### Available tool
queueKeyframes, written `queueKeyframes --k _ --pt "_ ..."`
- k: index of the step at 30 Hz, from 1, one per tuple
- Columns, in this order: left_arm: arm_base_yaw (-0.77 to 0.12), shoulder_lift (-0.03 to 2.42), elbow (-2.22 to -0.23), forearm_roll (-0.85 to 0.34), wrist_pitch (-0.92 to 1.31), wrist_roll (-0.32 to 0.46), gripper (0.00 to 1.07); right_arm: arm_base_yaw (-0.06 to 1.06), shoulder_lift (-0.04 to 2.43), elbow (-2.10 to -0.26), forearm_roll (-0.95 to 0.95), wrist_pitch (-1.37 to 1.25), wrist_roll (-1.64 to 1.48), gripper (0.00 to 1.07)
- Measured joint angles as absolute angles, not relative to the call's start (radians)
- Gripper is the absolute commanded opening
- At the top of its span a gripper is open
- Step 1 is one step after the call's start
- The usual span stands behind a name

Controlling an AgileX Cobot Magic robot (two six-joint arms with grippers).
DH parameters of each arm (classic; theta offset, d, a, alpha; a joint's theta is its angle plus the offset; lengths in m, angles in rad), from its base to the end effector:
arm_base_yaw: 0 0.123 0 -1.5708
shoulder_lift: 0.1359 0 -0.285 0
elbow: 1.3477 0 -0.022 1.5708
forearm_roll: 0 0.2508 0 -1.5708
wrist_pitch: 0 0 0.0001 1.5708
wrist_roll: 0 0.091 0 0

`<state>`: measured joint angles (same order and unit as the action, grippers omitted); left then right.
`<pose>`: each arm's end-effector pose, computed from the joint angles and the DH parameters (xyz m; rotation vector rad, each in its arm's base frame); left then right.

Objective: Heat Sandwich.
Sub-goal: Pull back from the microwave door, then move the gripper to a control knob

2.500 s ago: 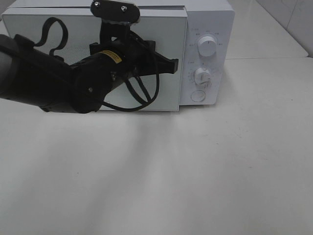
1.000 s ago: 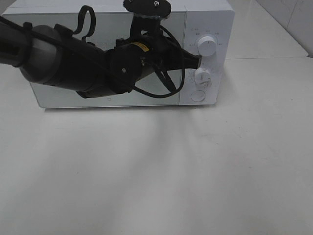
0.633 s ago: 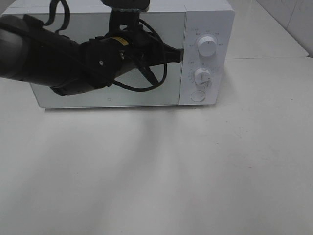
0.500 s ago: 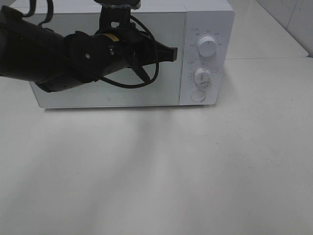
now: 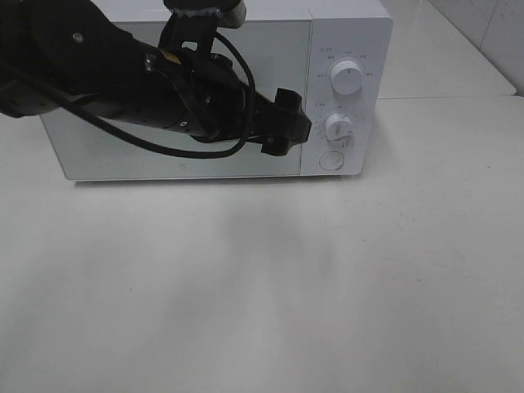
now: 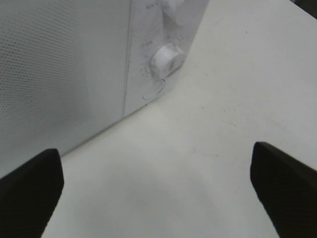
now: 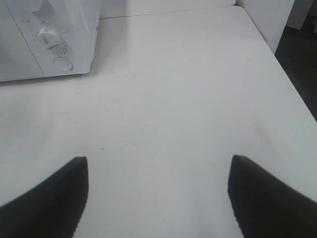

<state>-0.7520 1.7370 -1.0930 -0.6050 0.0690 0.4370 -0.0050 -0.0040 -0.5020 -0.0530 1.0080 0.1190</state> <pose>0.2777 -0.2647 0.2288 0.6678 2.1381 -0.5547 -0.0037 -0.0041 0.2822 0.1239 1.9807 0.0110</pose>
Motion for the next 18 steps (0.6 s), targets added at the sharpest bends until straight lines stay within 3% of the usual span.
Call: queueKeyframes --k 9,18 --pt "-0.721 1.651 -1.093 -0.458 0.458 0.437 1.01 -0.005 -0.004 -0.502 -0.053 1.008 0.119 0.75" --pt "-0.553 1.578 -1.093 -0.443 0.877 0.434 1.01 -0.005 -0.004 -0.502 -0.053 1.008 0.119 0.75"
